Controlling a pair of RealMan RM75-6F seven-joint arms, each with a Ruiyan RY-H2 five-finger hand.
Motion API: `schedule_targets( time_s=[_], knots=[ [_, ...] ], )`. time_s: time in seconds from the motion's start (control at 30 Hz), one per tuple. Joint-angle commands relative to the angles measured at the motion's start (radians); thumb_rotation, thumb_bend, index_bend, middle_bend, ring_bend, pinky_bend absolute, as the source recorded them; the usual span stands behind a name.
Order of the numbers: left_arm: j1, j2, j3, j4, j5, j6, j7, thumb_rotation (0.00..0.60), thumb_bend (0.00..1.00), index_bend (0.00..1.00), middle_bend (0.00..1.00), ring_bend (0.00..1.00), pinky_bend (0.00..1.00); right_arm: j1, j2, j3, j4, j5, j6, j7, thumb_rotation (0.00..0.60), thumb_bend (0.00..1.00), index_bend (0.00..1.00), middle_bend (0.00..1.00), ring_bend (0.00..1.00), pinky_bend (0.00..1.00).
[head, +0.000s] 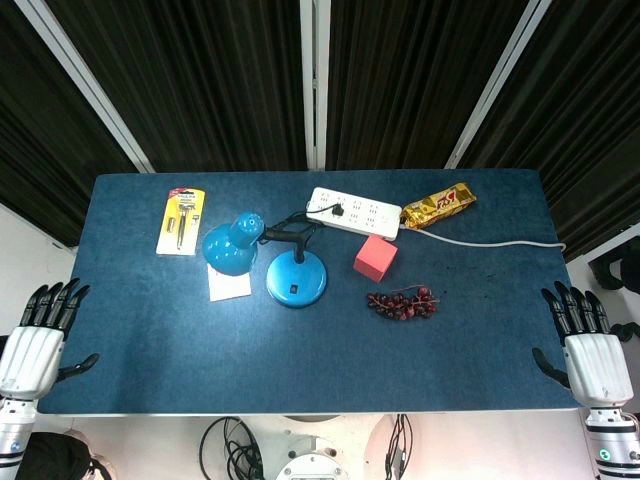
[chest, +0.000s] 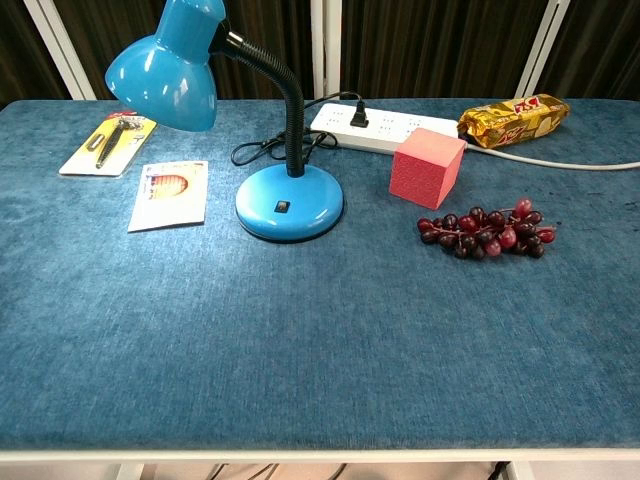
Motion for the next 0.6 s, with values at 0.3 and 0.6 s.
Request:
schedule_targets(
  time_s=[0.3,0.6],
  knots=[
    [-0.003,0.003,0.011,-0.009,0.014,-0.008,0.005,0.6,0.0,0.02,0.0,0.0,0.0,-0.008,0.005,-0.003,0.005,-0.007,0.014,0.016,0.6,0.2,0.0,0.0,0.0,0.0],
    [-0.06,-0.002,0.021,-0.065,0.089,-0.06,0.03,0.6,0.04,0.02,0.01,0.0,0.0,-0.011,0.01,0.002,0.008,-0.007,0.024,0.034,0.6,0.2,0.0,0.0,0.0,0.0]
  ],
)
